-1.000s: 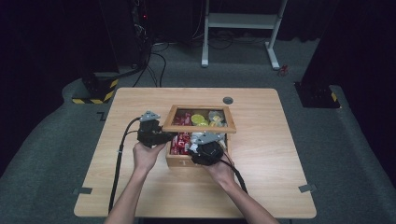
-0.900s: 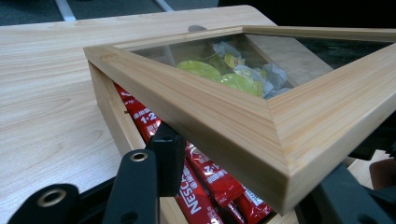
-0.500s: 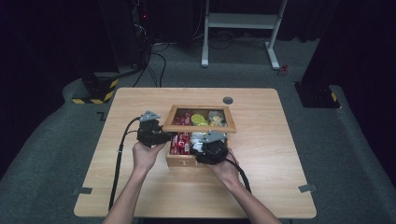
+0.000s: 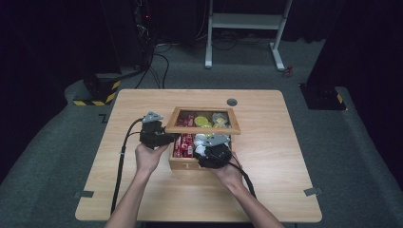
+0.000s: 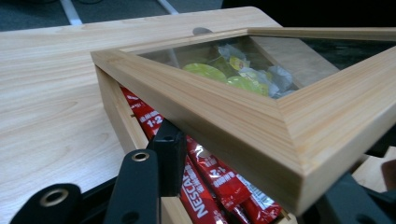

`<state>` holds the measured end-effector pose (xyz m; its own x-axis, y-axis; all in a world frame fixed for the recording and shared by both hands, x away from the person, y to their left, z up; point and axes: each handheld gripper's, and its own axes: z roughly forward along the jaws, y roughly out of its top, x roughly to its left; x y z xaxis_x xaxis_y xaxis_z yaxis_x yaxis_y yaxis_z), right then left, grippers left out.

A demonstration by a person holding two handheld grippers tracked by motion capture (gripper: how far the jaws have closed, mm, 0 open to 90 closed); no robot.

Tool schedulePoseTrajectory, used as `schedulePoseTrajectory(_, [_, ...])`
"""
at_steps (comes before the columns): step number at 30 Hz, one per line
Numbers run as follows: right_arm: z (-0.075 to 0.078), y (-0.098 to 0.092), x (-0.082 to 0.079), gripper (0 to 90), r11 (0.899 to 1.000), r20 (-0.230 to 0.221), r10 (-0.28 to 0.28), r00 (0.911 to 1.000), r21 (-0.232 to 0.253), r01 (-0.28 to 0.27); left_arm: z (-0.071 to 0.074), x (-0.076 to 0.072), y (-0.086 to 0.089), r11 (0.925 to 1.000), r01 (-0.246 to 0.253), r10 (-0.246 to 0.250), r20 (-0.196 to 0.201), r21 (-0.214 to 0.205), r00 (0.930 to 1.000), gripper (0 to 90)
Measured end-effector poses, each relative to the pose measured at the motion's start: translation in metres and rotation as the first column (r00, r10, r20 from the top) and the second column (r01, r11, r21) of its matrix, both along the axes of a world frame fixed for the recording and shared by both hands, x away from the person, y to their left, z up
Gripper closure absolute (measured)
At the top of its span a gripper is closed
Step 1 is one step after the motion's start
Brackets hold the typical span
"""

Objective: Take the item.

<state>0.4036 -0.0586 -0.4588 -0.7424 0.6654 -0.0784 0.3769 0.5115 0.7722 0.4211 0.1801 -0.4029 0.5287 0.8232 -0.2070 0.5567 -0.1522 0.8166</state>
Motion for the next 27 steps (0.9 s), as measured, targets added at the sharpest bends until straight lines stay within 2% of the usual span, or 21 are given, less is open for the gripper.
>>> schedulePoseTrajectory(4, [-0.001, -0.003, 0.003, 37.1, 1.000, -0.032, -0.005, 0.9995, 0.027, 0.006, 0.004, 0.003, -0.001, 1.0000, -0.004, 0.004, 0.008, 0.005, 1.0000, 57.4])
schedulePoseTrajectory(8, [-0.002, -0.002, 0.004, 36.6, 0.999, -0.039, -0.006, 0.9992, 0.031, 0.008, 0.007, 0.005, 0.000, 1.0000, -0.009, 0.009, 0.010, -0.001, 0.9999, 57.4])
schedulePoseTrajectory(15, [-0.003, -0.002, 0.010, 36.1, 0.998, -0.095, -0.003, 0.9955, 0.064, 0.009, 0.010, 0.007, 0.000, 0.9999, -0.015, 0.015, 0.018, -0.007, 0.9997, 57.8])
schedulePoseTrajectory(18, [-0.004, -0.002, 0.012, 37.2, 0.997, -0.106, 0.005, 0.9943, 0.074, 0.003, 0.012, 0.008, -0.001, 0.9999, -0.011, 0.011, 0.020, -0.004, 0.9997, 57.7])
schedulePoseTrajectory(20, [-0.004, -0.002, 0.013, 41.3, 0.997, -0.121, 0.018, 0.9925, 0.082, -0.008, 0.013, 0.009, -0.001, 0.9999, -0.012, 0.013, 0.021, -0.005, 0.9997, 57.7])
schedulePoseTrajectory(27, [-0.004, 0.001, 0.011, 42.4, 0.997, -0.106, 0.015, 0.9943, 0.070, -0.008, 0.016, 0.010, -0.004, 1.0000, -0.007, 0.007, 0.025, 0.002, 0.9997, 57.8])
